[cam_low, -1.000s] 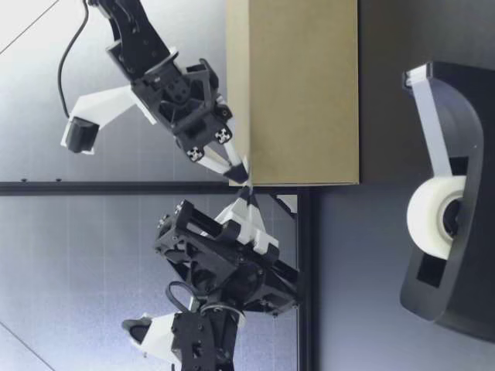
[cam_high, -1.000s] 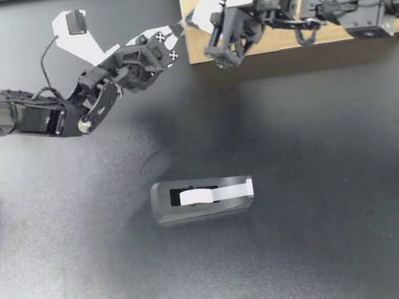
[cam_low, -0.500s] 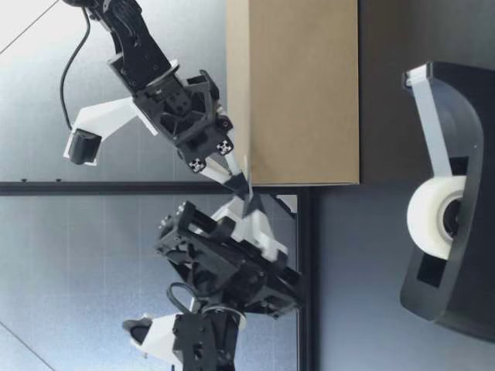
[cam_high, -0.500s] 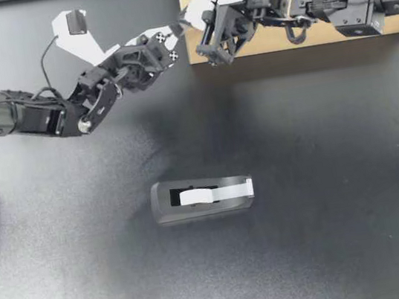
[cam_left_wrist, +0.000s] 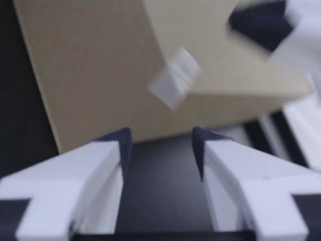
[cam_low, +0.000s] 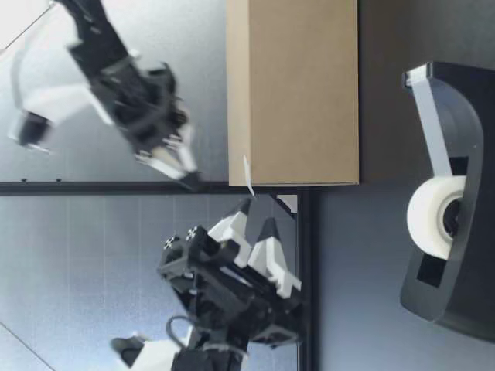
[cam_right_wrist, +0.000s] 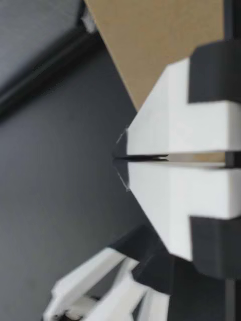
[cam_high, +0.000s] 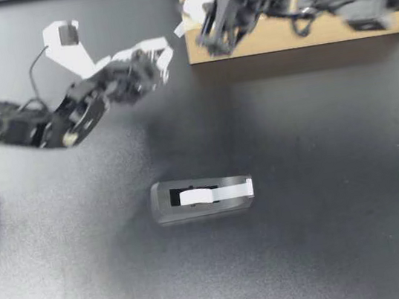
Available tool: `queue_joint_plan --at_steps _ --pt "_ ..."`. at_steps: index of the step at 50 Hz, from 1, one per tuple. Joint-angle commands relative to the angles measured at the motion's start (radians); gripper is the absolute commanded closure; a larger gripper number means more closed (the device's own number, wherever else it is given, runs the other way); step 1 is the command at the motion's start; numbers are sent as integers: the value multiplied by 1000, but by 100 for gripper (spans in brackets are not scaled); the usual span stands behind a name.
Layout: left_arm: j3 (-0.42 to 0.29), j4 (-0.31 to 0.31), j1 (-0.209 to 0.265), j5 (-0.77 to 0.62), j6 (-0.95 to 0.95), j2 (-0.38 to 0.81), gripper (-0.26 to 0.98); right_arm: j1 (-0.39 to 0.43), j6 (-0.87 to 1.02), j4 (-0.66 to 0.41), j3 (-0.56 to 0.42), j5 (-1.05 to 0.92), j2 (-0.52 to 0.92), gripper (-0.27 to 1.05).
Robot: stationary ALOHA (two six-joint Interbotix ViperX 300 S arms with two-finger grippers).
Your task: Cut a small piece of tape from the tape dispenser then place it on the cardboard box's edge.
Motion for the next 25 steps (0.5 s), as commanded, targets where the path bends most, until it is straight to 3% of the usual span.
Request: queue_joint_plan --at_steps 1,16,25 --pt "20 35 -34 -6 103 -77 32 58 8 8 18 -3 -110 89" --pt "114 124 -190 -5 561 -291 32 302 95 11 219 -92 -347 89" --pt "126 169 -276 -5 707 -354 35 385 135 11 319 -239 -420 89"
